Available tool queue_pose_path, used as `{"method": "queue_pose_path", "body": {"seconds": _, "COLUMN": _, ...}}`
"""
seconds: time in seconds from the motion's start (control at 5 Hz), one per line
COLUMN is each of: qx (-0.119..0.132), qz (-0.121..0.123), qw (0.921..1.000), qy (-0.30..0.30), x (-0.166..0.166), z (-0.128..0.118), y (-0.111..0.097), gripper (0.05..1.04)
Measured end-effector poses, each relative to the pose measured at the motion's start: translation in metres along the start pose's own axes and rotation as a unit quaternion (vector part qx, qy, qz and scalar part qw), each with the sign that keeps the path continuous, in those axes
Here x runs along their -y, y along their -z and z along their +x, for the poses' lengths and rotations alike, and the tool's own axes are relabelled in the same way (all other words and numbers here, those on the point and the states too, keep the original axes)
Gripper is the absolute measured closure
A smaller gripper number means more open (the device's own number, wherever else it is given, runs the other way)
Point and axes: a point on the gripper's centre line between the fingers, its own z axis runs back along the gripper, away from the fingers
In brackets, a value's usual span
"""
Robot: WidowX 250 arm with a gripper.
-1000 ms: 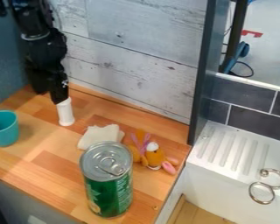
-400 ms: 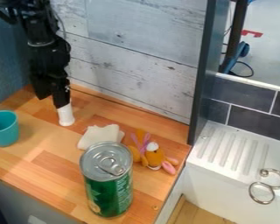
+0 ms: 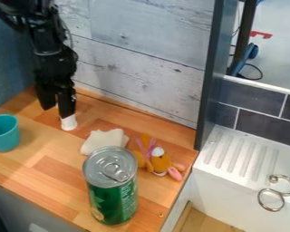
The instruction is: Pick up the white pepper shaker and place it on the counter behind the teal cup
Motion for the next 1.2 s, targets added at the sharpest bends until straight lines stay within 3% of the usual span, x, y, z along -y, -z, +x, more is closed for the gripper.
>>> {"method": "queue_pose_path", "body": {"seconds": 0.2, "qx": -0.001, "qz": 0.001, "qw": 1.0, "qy": 0.007, "x": 0.007, "z": 0.005, "y": 0.001, "gripper": 0.083}}
{"method": "queue_pose_path", "body": {"seconds": 0.4, "qx": -0.005, "qz": 0.006, "qw": 1.0, "qy": 0.001, "x": 0.006, "z": 0.004, "y": 0.001, "gripper": 0.144}}
{"method": "queue_pose_path", "body": {"seconds": 0.6, "qx": -0.016, "qz": 0.018, "qw": 0.9997, "qy": -0.008, "x": 0.005, "z": 0.003, "y": 0.002, "gripper": 0.421}}
{"method": "queue_pose_path", "body": {"seconds": 0.8, "qx": -0.016, "qz": 0.021, "qw": 0.9996, "qy": -0.013, "x": 0.006, "z": 0.005, "y": 0.002, "gripper": 0.496}}
{"method": "queue_pose_path", "body": {"seconds": 1.2, "qx": -0.039, "qz": -0.017, "qw": 0.999, "qy": 0.014, "x": 0.019, "z": -0.006, "y": -0.008, "gripper": 0.496}}
